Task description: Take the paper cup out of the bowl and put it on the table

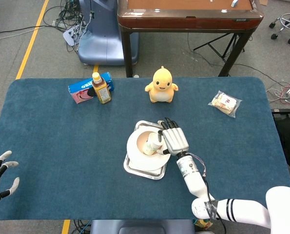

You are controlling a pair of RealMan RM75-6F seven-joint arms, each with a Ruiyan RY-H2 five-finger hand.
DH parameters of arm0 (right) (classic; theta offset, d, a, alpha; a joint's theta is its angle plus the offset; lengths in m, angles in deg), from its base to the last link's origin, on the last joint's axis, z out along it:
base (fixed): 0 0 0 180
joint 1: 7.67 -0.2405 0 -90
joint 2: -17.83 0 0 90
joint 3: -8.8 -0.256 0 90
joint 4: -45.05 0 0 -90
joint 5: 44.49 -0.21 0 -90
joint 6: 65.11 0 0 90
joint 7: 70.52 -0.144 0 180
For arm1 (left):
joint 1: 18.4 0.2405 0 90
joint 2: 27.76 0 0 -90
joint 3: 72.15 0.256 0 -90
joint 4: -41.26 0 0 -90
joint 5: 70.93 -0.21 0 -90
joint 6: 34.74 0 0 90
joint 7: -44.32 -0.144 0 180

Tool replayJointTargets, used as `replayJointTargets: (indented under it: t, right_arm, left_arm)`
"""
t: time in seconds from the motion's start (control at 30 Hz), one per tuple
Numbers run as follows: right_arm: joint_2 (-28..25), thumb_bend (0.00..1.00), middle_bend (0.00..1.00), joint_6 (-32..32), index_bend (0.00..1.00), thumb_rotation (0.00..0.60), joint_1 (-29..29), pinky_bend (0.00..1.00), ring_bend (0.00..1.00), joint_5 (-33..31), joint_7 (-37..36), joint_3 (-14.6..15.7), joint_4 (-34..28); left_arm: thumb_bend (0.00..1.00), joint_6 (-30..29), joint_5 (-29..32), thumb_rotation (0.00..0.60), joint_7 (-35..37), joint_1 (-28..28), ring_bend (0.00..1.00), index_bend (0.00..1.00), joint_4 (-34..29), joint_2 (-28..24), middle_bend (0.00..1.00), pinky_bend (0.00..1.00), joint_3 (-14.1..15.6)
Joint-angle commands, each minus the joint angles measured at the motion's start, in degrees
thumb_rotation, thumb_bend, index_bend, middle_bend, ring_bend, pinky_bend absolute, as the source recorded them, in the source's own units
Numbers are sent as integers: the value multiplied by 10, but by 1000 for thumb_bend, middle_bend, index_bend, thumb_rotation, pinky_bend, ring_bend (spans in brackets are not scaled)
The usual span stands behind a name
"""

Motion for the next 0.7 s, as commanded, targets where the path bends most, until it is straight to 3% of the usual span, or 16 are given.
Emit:
replayJointTargets:
  t: [0.03,0.7]
  right_arm:
    - [2,175,174,-1,573,600,-1,112,36,0,-1,0,2]
    - [9,387,175,9,591,600,-8,112,36,-2,-6,10,16]
  left_arm:
    - [370,0,0,600,0,0,181,317,0,0,126,374,0]
    - [370,-3,-2,600,1,1,181,317,1,0,126,374,0]
